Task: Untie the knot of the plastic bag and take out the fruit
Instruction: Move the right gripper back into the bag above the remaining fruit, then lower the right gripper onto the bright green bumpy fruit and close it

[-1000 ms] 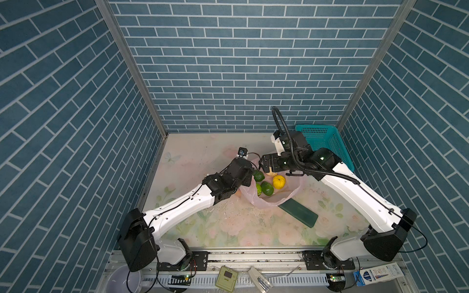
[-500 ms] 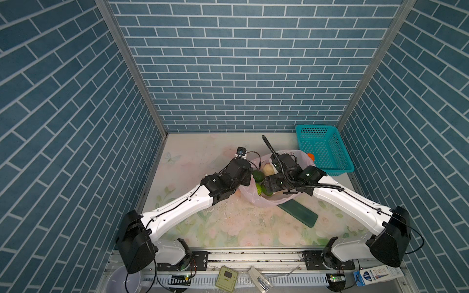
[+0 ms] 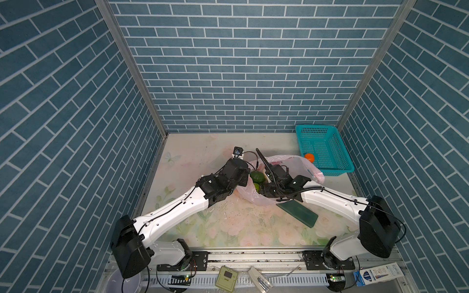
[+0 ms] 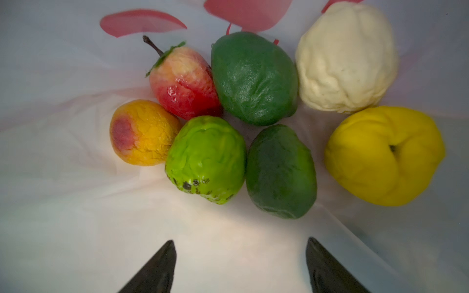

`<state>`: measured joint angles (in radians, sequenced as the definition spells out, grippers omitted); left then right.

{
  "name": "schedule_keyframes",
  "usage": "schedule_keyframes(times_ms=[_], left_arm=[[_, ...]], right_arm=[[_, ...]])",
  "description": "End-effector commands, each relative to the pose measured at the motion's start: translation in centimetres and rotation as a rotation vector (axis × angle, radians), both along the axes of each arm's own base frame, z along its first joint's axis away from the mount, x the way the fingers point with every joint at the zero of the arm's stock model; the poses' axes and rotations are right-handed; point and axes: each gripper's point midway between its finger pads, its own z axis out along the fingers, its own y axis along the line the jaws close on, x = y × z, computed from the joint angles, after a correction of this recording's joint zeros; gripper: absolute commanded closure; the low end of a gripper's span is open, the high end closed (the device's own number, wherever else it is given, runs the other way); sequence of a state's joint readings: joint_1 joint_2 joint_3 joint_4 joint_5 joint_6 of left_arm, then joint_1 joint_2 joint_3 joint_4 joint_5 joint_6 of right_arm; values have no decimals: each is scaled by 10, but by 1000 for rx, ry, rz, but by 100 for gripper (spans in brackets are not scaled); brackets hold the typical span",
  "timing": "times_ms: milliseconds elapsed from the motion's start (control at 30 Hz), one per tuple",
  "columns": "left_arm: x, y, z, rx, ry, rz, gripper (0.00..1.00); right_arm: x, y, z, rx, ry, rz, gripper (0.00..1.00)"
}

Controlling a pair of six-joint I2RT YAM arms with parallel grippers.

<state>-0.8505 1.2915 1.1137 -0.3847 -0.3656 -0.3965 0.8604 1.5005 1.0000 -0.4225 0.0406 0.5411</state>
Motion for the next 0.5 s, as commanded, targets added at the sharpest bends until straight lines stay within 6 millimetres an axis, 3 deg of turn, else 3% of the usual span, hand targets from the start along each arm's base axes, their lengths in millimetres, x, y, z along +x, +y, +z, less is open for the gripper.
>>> schedule_keyframes(times_ms=[0,233,467], left_arm=[[-7,15,-6,39,22,27,100],[-31,37,-25,92,103,19,100],[-48,31,-51,80,175,-41,100]], right_arm=[[-9,18,-10,58,26,-4,21],[-26,40,-26,94,71,5,21],[-3,28,-16,86,-27,-137,13]])
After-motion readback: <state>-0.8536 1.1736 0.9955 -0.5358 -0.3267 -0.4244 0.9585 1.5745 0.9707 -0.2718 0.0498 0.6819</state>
